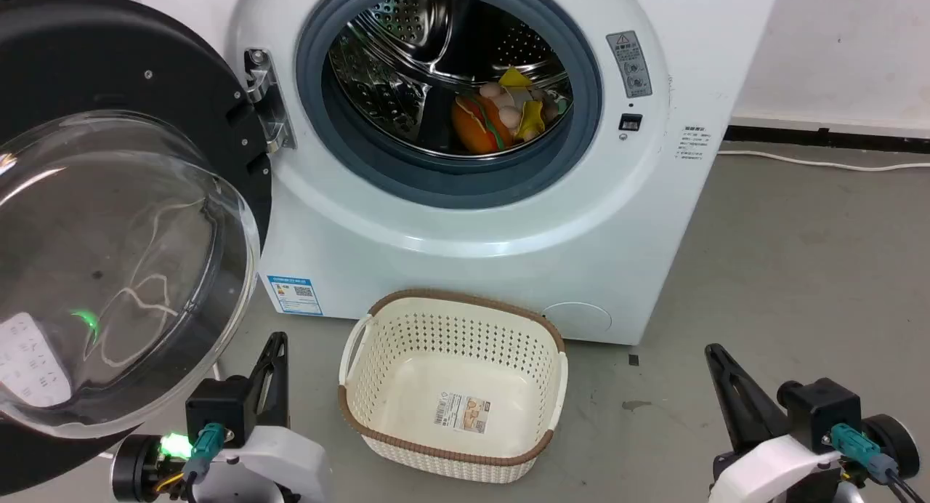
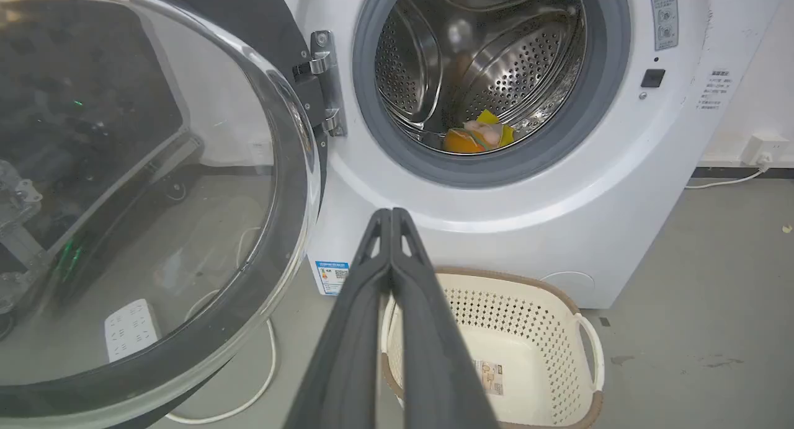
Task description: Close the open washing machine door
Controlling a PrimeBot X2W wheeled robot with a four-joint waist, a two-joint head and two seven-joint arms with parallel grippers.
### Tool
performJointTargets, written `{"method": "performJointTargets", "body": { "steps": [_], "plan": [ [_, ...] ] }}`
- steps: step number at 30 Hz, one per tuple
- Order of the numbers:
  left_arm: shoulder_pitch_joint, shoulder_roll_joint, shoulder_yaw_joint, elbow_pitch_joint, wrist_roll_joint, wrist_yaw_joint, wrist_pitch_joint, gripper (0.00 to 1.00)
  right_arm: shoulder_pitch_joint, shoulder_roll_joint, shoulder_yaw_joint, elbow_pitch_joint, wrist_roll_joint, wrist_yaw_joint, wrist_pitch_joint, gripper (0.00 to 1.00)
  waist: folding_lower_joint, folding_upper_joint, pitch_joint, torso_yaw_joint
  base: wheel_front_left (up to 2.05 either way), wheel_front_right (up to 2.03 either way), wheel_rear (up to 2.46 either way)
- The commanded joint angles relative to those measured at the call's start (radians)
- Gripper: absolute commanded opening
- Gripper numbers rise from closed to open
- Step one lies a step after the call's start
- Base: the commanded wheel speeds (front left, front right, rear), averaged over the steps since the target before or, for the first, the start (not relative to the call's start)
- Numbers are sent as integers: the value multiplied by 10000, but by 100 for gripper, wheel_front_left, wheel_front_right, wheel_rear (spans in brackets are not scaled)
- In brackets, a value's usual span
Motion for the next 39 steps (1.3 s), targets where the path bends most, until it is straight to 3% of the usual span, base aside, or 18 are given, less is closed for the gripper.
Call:
{"method": "performJointTargets", "body": {
  "steps": [1,39],
  "plan": [
    [143,-1,3,-43,28,28,3,0,-123,-1,-11,-49,-74,8,5,0,0,0,0,0,0,0,0],
    [143,-1,3,-43,28,28,3,0,-123,-1,-11,-49,-74,8,5,0,0,0,0,0,0,0,0]
  ]
}}
